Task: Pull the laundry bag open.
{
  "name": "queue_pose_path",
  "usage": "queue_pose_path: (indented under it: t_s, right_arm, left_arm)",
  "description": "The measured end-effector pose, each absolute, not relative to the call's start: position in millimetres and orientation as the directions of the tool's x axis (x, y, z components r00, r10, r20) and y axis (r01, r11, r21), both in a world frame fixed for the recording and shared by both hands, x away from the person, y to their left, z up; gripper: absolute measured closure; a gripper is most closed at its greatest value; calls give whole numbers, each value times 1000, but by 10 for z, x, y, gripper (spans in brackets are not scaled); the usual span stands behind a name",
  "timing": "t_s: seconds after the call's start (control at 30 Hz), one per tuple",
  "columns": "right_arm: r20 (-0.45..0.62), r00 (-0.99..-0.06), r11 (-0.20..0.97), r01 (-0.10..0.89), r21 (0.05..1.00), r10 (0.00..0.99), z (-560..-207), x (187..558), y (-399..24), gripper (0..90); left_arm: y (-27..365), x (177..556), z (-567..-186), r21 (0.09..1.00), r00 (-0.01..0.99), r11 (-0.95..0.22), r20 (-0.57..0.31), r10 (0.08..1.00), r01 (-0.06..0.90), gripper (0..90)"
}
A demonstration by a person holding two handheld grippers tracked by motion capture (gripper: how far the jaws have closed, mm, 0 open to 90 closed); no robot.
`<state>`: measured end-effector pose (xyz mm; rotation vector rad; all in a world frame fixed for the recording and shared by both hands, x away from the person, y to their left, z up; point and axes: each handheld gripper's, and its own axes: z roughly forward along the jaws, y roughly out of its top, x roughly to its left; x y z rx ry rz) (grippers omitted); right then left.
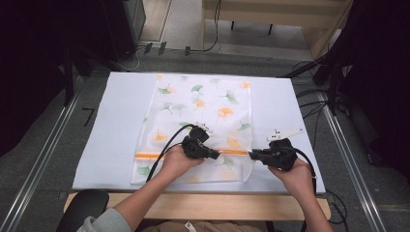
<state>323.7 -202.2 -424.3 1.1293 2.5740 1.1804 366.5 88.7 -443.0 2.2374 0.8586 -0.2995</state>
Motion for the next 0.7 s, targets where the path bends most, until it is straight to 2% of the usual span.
queue_pose_path:
  t_s: [0.13, 0.47, 0.7]
  right_arm:
    - [216, -715, 415, 594, 689, 665, -4241, 3238, -2028, 850]
    - [209, -720, 428, 592, 682, 662, -4256, 3241, -1986, 850]
    - [213, -718, 430, 598, 676, 663, -4277, 3249, -1979, 849]
  left_arm:
    - [915, 3611, -4338, 560, 770, -528, -445, 458, 638, 900]
    - [871, 3582, -4371, 567, 789, -551, -397, 469, 612, 900]
    - [869, 3572, -4362, 558, 781, -548, -399, 481, 623, 900]
